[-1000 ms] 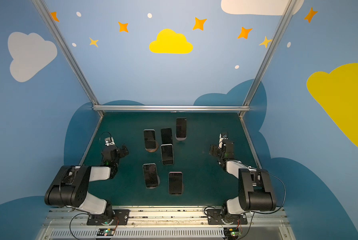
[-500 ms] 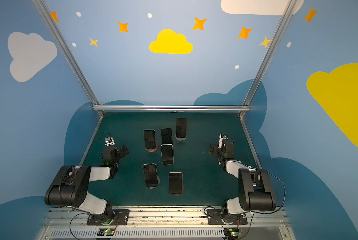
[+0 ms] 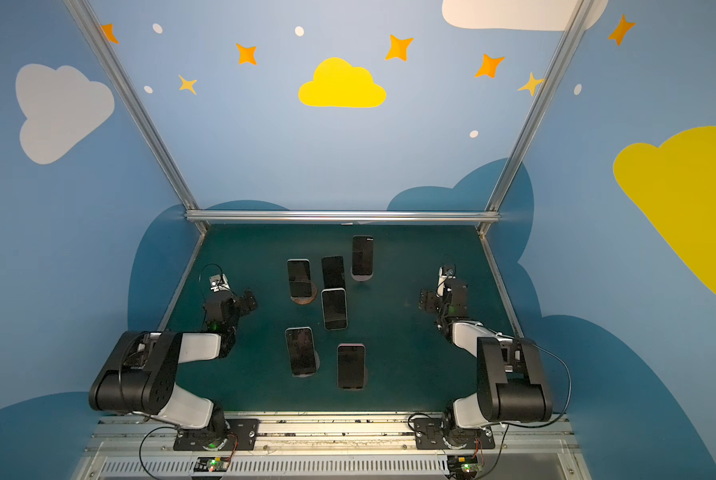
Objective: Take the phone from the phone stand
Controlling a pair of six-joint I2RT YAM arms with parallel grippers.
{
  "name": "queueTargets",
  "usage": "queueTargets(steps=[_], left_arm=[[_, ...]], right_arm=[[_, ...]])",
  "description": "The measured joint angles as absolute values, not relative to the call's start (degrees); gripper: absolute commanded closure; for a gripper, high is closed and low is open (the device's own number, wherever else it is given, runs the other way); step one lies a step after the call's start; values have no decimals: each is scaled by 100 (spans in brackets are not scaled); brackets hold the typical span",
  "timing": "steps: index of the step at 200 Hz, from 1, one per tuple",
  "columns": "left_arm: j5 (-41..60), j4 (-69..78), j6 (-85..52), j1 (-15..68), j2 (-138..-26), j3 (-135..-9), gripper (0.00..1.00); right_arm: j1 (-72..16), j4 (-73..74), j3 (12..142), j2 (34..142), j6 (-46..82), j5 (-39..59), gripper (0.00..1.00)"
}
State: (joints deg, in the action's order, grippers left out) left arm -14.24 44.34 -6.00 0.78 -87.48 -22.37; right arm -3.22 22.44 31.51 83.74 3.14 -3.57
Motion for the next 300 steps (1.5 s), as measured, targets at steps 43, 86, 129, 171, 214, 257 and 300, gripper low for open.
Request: queueTargets(steps=[43,86,129,171,214,257,300], left_arm=[[-1424,4436,-600,78,-8748,-2237,0],[-1422,4434,-600,78,-8748,-2237,0],[-1424,4436,-600,78,-8748,-2237,0],[-1422,4436,-600,78,-8748,-2237,0],[-1422,4434,-600,78,-8748,-2237,0],[-1422,4429,-600,75,-8748,-2239,0],[-1420,4431,-600,75,-8748,-2239,0]], right_arm=[[-322,2244,3151,8374,301,-355,7],[-327,2244,3151,8374,298,-355,7],[-314,2244,3151,8374,298,-329,7],[-309,2244,3151,8374,298,-320,7],[-307,2244,3151,8374,298,-272,7],[-231,2241,3151,8374,301,-123,7],[-325,2239,3151,8366,307,-325,7]])
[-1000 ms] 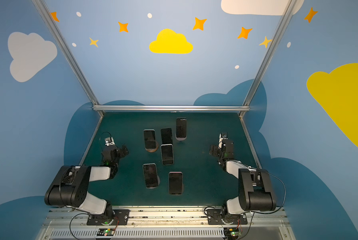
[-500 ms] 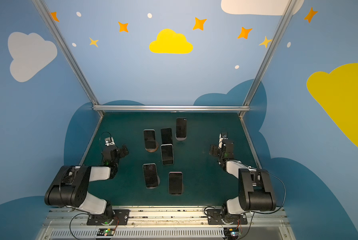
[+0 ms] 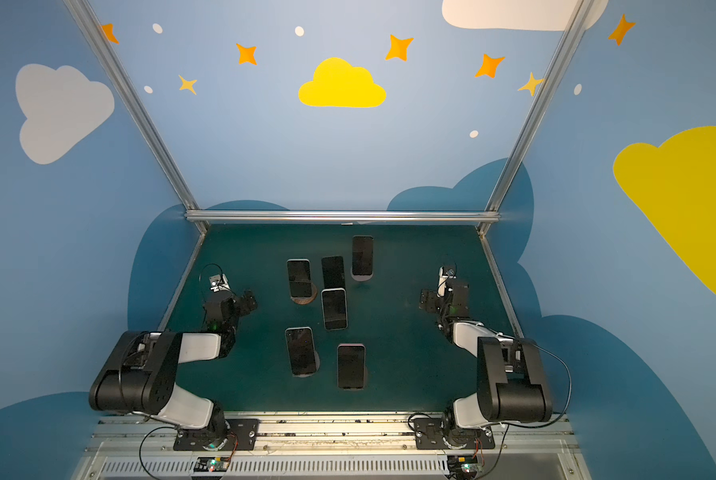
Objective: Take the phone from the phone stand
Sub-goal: 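Raise the left arm while the right gripper reaches toward the purple-cased phone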
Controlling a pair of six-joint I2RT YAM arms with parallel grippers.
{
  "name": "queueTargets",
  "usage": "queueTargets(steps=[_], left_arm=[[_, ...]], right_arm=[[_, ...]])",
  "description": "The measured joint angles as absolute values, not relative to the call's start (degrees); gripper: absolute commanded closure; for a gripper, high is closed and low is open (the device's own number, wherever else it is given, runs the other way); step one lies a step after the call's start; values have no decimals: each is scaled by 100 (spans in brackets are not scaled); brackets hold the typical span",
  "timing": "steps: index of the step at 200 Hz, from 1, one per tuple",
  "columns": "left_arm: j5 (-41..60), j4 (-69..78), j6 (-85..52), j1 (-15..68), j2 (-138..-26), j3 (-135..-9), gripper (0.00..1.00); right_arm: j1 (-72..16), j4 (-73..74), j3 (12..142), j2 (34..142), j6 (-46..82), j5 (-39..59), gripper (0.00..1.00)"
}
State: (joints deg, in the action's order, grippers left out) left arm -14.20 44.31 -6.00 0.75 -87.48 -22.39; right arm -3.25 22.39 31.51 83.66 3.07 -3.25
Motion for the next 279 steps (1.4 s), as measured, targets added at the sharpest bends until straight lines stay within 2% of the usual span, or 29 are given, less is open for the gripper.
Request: queueTargets(steps=[14,30,61,79,99,107,112,119,128,147,166,209,235,279], left_arm=[[-1424,4265,-582,84,-8635,-2259,0],[-1485,3280,-628,86,-7985,-2508,0],[-1616,1216,-1372,36,-6215,-4165,0],[-1750,128,-2198,-14,-5537,-5328,0],[-1800,-338,-2956,-178,-4797,-5627,0],[-1680,-381,-3135,-305,-4528,-5518,0],[-1590,-449,-3273,-392,-4377,-5424,0],[-1525,-569,-3400,-464,-4327,-5358,0],[-1452,-751,-3520,-506,-4394,-5332,0],[-1238,-1179,-3629,-515,-4777,-5330,0],[-963,-1608,-3634,-467,-5148,-5297,0],[-370,-1774,-3625,-156,-5085,-5155,0],[-34,-1765,-3629,-91,-5107,-5131,0],[263,-1651,-3640,-62,-5175,-4991,0]], right_arm=[[-434,2215,3148,8285,346,-572,7],[-574,2038,3162,8038,296,-799,7],[-1013,604,4187,7640,384,-1448,4],[-1149,-443,5282,7577,1135,-1592,4],[-978,-1138,5959,7271,2220,-1184,4],[-832,-1203,5896,7024,2600,-952,9],[-766,-1232,5806,6869,2797,-755,20],[-650,-1199,5614,6654,2987,-484,28],[-567,-1256,5343,6405,3245,-296,29],[-735,-1831,5087,6031,3529,-180,17],[-1251,-2456,5028,5540,3625,-425,17],[-2633,-3575,4768,4016,4038,-1219,16],[-3308,-4010,4694,3883,4274,-1597,15],[-5046,-4506,4941,4130,4628,-2630,13]])
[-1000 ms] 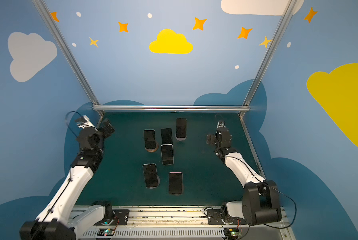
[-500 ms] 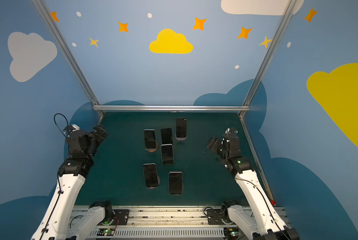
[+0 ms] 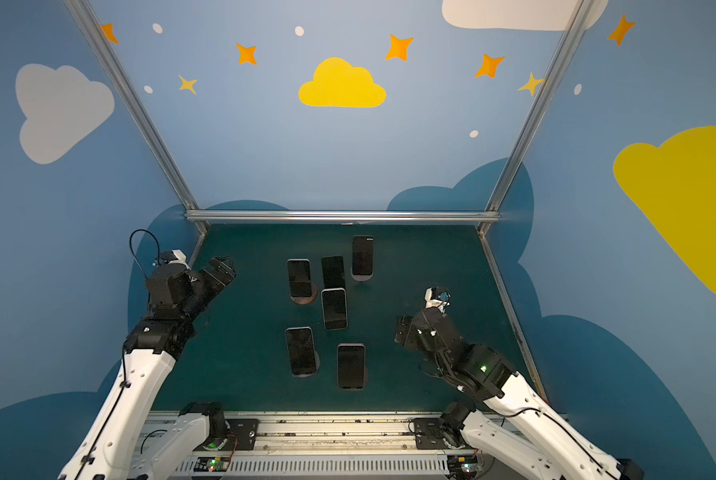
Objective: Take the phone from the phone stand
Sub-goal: 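Raise the left arm while the right gripper reaches toward the purple-cased phone, then lower the right gripper around the purple-cased phone and close it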
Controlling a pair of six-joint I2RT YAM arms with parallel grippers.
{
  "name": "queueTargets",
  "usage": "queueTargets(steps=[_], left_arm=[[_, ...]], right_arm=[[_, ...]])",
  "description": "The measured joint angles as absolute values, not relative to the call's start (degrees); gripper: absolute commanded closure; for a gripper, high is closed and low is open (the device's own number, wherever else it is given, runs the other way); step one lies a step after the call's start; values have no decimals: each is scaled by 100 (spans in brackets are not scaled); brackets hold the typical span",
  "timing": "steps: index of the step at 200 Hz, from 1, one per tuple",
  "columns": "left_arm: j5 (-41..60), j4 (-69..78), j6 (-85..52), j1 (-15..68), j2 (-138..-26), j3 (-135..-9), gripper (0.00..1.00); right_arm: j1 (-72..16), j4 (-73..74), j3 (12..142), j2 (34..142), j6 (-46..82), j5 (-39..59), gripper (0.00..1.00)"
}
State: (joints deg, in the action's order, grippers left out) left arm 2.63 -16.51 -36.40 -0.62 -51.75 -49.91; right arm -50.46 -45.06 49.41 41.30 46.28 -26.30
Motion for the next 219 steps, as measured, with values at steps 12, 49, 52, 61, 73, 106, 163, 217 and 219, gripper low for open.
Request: queueTargets(steps=[12,49,52,61,73,106,163,217,219], left_arm=[[346,-1636,-3653,-62,-5225,-4991,0],[486,-1586,-3701,-62,-5262,-4989,0],[497,-1579,-3708,-62,-5262,-4987,0],[550,-1544,-3736,-62,-5262,-4978,0],[604,-1520,-3758,-60,-5275,-4976,0],[731,-1479,-3828,-56,-5356,-4952,0],[858,-1435,-3907,-45,-5363,-4917,0],[930,-1431,-3951,-32,-5369,-4917,0],[930,-1431,-3951,-32,-5369,-4917,0]], right_arm=[[-5566,-4536,5068,4230,4772,-2980,12],[-7043,-4619,5395,4812,5216,-4025,10],[-7157,-4630,5430,4910,5236,-4095,10],[-7413,-4661,5557,5164,5317,-4322,10],[-7688,-4652,5686,5424,5426,-4554,10],[-8143,-4661,5918,6016,5800,-5002,10],[-8385,-4569,5918,6567,6423,-5054,9],[-8471,-4657,5970,6814,6949,-4899,9],[-8471,-4659,5970,6812,6969,-4888,9]])
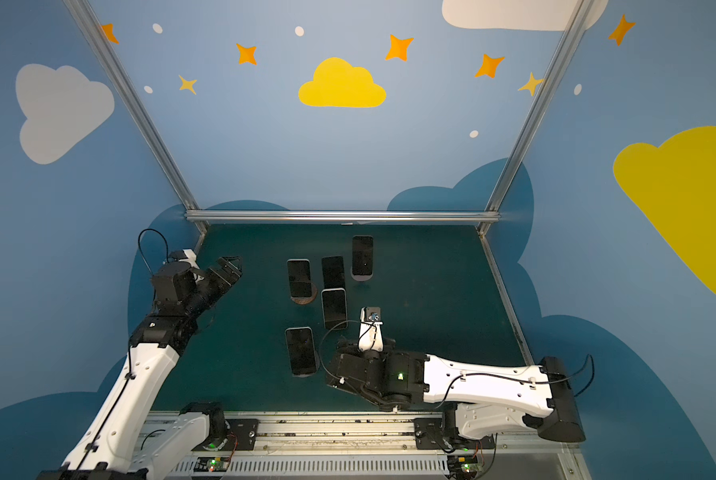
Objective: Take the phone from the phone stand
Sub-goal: 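Lower the right gripper around the purple-cased phone and close it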
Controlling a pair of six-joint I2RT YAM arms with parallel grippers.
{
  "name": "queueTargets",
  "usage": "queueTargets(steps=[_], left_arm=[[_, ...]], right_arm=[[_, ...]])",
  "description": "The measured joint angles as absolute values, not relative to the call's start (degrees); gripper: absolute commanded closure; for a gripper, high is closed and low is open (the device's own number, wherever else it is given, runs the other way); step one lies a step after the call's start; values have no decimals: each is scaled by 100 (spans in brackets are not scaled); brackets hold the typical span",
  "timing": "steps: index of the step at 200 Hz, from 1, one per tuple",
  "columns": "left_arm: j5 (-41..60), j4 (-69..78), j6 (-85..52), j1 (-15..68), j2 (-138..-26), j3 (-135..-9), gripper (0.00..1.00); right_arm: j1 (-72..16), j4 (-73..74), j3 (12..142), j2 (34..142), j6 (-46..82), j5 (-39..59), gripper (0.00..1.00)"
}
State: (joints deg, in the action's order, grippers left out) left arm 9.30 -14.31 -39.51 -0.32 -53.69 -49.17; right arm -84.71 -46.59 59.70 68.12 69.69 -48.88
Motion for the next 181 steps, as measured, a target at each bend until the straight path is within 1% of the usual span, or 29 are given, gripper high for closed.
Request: queueTargets(steps=[68,110,147,181], left_arm=[[854,-1431,-3962,-23,-5325,-4912,0],[858,-1431,-3968,-21,-5325,-4912,0],[880,-1431,-3968,-21,-5330,-4912,0],[998,-1372,-3970,-21,-5398,-4912,0]], right_arm=[[-8383,-4622,5968,6781,6973,-4397,8],[-8377,-4764,5968,6888,7026,-4351,9],[-8401,-4635,5968,7157,6930,-4296,9],[-8414,-4351,5916,7164,6812,-4296,8]])
